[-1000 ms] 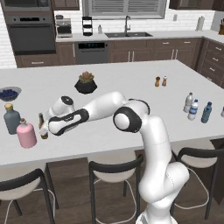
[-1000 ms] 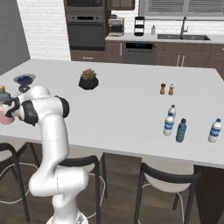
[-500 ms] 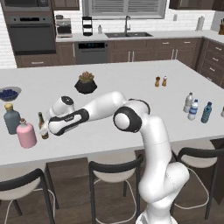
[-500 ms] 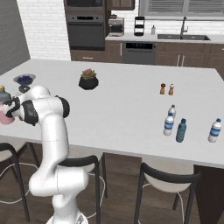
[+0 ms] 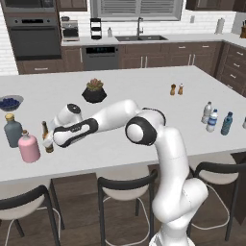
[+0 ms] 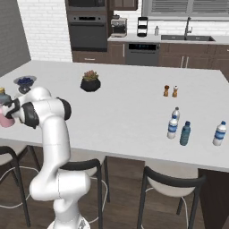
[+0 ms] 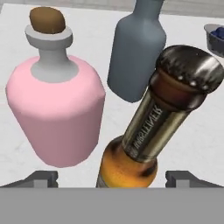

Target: Move the plastic bottles in the middle to the plastics group, and the glass bottles in the middle to the glass group.

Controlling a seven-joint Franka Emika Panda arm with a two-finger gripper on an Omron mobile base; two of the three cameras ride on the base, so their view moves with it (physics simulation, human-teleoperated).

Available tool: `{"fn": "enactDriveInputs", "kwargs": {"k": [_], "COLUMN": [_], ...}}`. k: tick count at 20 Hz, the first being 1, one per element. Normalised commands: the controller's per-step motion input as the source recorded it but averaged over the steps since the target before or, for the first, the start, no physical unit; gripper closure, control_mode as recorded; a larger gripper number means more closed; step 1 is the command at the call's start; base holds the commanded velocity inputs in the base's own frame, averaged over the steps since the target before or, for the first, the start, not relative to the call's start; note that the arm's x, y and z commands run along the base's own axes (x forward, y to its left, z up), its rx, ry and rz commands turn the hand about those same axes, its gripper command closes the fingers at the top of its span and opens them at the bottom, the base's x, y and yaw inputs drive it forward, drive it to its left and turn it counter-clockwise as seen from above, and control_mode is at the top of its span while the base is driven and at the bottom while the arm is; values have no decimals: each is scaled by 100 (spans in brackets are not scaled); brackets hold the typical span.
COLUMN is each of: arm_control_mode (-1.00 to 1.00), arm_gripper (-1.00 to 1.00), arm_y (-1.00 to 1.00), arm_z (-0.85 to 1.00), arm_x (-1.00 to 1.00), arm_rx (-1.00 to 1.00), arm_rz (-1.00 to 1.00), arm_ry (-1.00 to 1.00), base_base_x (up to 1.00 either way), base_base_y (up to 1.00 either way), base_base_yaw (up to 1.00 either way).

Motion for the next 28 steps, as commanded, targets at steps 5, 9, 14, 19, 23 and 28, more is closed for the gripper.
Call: {"fn": "enactDriveInputs", "kwargs": {"k": [5, 9, 14, 19, 23, 28], "arm_control_mode": [-100, -100, -100, -100, -100, -100], "arm_gripper": [-100, -100, -100, -100, -100, -100], "arm_y": [-20, -44, -68, -92, -96, -100], "arm_z": [53, 51, 38, 11, 0, 17], "arm_x": [-15, -25, -34, -45, -38, -30], "arm_rx": [1, 3, 5, 9, 12, 14], "arm_rz": [0, -6, -13, -24, -37, -40], "arm_ry": [0, 0, 0, -1, 0, 0], "base_base_x": [0, 0, 0, 0, 0, 0], "base_base_y": [0, 0, 0, 0, 0, 0], "base_base_yaw": [0, 0, 0, 0, 0, 0]}}
